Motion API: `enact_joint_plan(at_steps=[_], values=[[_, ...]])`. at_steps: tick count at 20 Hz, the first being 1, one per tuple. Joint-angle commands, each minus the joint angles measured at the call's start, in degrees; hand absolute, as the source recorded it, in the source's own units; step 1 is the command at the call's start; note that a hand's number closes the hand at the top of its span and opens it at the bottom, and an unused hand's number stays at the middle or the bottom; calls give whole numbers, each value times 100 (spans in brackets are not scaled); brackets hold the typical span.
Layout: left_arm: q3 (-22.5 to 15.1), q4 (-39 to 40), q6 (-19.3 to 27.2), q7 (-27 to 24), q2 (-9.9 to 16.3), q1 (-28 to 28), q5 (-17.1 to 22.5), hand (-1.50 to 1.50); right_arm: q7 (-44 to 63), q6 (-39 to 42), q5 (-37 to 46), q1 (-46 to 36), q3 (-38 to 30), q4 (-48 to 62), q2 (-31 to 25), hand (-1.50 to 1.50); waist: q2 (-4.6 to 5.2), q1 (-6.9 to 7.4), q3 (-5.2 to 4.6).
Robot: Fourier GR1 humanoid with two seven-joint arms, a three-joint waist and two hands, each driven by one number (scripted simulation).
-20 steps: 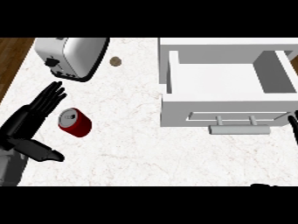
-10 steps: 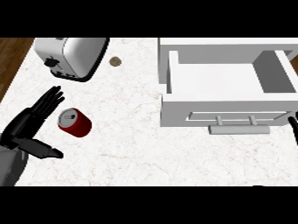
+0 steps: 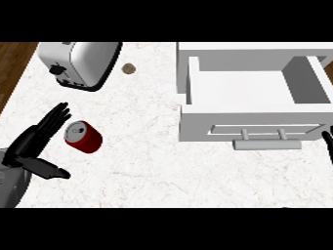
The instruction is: Pick up the can, place it into the drawer and close the drawer
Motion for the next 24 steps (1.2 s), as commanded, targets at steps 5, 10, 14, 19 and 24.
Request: enact_joint_plan(at_steps=[5, 10, 14, 19, 24], values=[[-109, 1208, 397, -813, -105, -344, -402, -150, 288, -75, -74, -337, -87, -4, -25, -150, 4, -1, 0], [-72, 1912, 251, -1094, 81, -639, -433, -150, 19, 179, -125, 424, -1, -382, 143, -150, 4, -34, -2], [67, 2712, 225, -1304, 287, -1230, -450, -150, 508, -86, 104, -6, 211, -604, 146, -150, 24, -72, -8], [-142, 2493, 397, -1479, 112, -969, -565, -150, 357, 399, -667, 172, -498, -515, -252, -150, 4, -36, -1], [-129, 2754, 466, -1448, -59, -1124, -538, -150, 439, 182, -275, 244, -151, -727, 47, -150, 5, -31, -2]])
